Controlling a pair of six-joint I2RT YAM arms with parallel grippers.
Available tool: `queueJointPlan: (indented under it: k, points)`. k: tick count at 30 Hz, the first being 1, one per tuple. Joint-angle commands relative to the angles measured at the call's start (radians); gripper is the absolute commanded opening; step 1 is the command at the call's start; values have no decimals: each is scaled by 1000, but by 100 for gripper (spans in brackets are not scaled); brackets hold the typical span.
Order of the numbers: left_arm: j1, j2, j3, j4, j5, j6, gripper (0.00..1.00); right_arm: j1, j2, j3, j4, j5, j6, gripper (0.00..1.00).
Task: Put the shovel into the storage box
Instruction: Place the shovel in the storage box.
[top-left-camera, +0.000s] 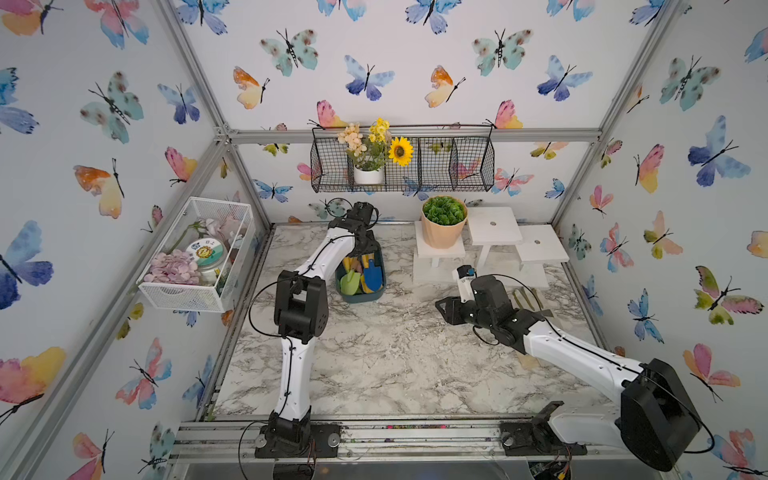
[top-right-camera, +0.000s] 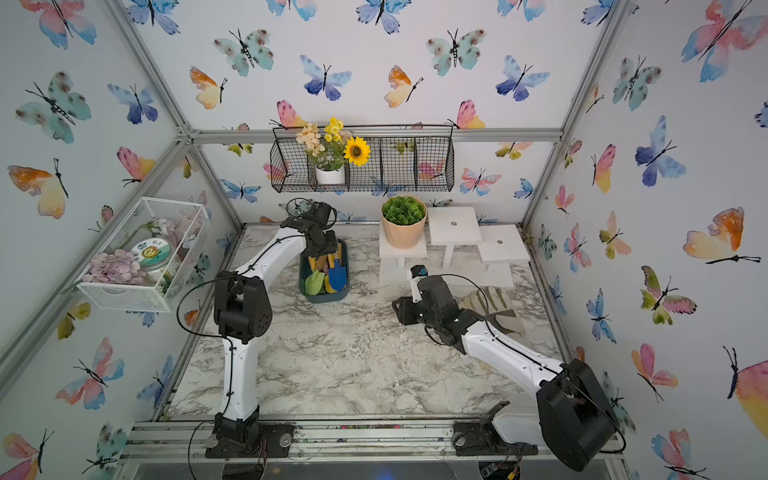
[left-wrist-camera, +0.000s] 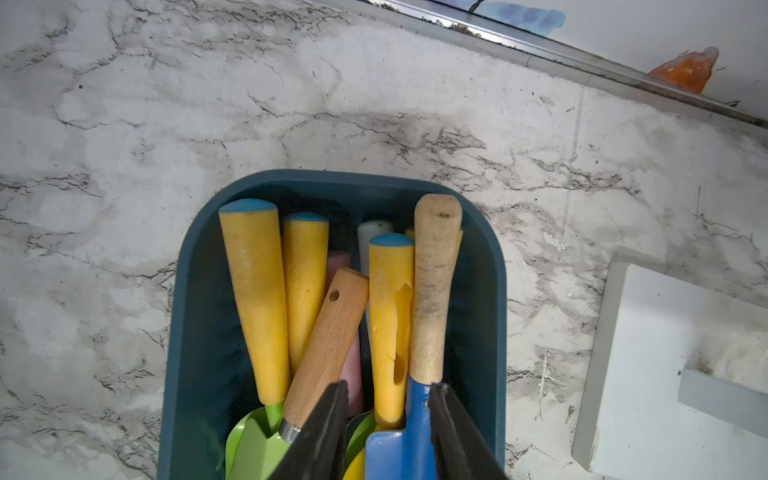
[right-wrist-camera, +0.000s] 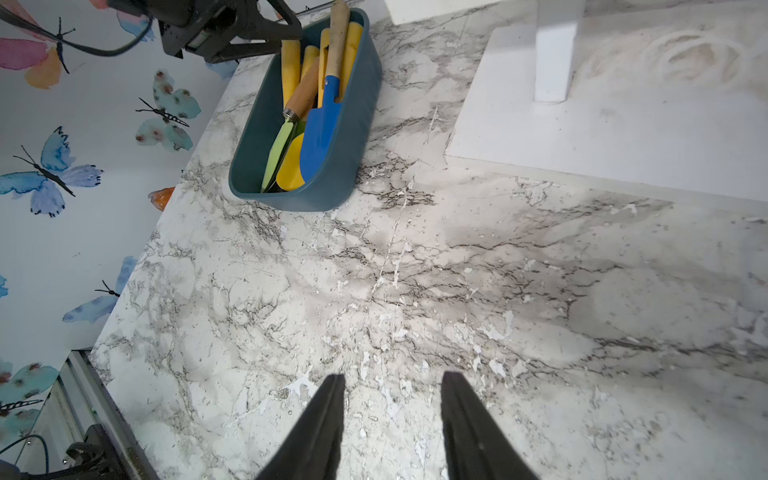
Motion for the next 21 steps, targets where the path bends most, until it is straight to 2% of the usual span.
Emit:
queueJointPlan:
  k: [1, 5, 10, 16, 17, 18, 19, 20, 21]
  points:
    - [-1, -64, -23, -10, -23, -1, 38, 3, -9, -13, -2, 20, 10, 43]
    - [-1, -135, -90, 17, 1, 8, 38, 3, -5, -7, 0, 17, 10, 43]
    - [-1, -293, -268, 124, 92, 37, 42, 3, 7, 12, 4, 8, -5, 44]
    - [-1, -489, -514, 269, 203, 72, 52, 3, 18, 51, -1, 26, -36, 55]
    - [-1, -524, -557, 295, 215, 74, 59, 3, 21, 59, 0, 33, -43, 57]
    - [-1, -561, -602, 316, 223, 79, 70, 3, 26, 70, 1, 40, -50, 63]
    - [-1, -590, -643, 341, 226, 79, 79, 3, 31, 81, -2, 44, -58, 87]
    - [-1, -629, -689, 371, 230, 81, 96, 2, 38, 96, -9, 52, -68, 98]
    - [-1, -664, -731, 396, 230, 85, 99, 2, 45, 113, -17, 58, -78, 98]
